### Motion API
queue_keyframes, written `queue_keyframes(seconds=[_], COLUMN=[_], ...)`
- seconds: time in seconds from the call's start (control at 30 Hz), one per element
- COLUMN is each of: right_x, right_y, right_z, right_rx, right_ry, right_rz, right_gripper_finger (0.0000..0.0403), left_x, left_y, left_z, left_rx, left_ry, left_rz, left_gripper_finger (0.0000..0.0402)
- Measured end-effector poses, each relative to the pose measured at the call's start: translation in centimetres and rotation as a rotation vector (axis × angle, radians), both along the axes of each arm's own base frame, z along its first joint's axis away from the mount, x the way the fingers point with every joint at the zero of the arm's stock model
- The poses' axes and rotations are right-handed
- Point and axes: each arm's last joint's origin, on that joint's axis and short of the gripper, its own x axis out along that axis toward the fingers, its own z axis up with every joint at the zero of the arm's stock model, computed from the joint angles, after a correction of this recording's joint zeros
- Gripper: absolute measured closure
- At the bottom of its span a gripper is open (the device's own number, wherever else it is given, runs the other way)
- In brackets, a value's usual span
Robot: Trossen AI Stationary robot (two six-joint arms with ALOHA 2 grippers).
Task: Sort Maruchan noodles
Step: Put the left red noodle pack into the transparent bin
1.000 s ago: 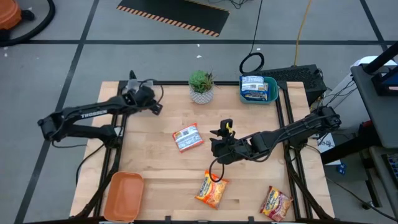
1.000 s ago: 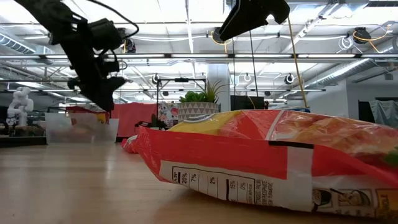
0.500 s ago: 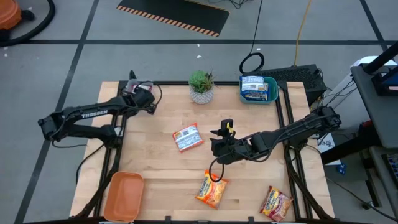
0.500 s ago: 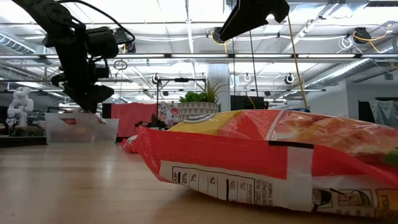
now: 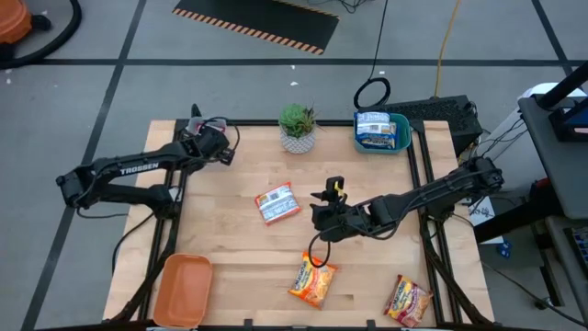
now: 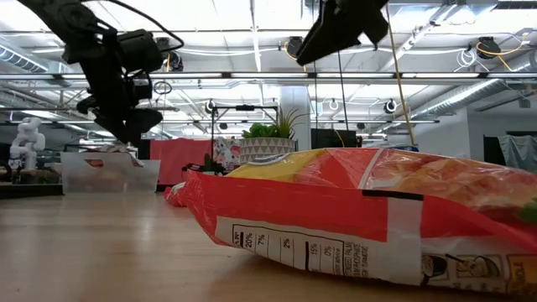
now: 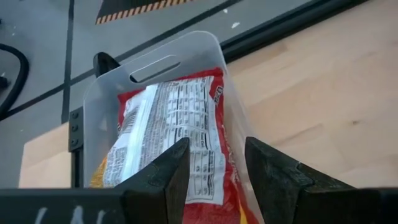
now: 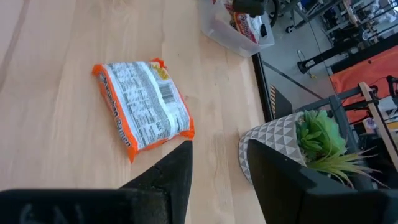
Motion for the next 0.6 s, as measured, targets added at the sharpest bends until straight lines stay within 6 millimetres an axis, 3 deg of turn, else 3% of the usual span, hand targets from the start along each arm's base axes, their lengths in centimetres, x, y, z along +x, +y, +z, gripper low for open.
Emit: queue_keyframes(seconds=[0.23,0.6], right_x=[-0.5,-0.5], right_y=[-0.1,-0.1], right_z=[-1.8,-1.7], right_rx=[-0.035,-0.031], right_ry=[0.047,0.039], right_rz=[0.021,0.021], right_gripper_finger=[0.0257,0.0257], left_x=[-0.2,-1.1], left_y=[0.5,0.6], left_z=[-1.6,-4.2], left_rx=[0.091,0.234], left_ry=[-0.077,-0.229], left_rz=[0.041,0.044], left_gripper_finger=[0.0252,0.0352])
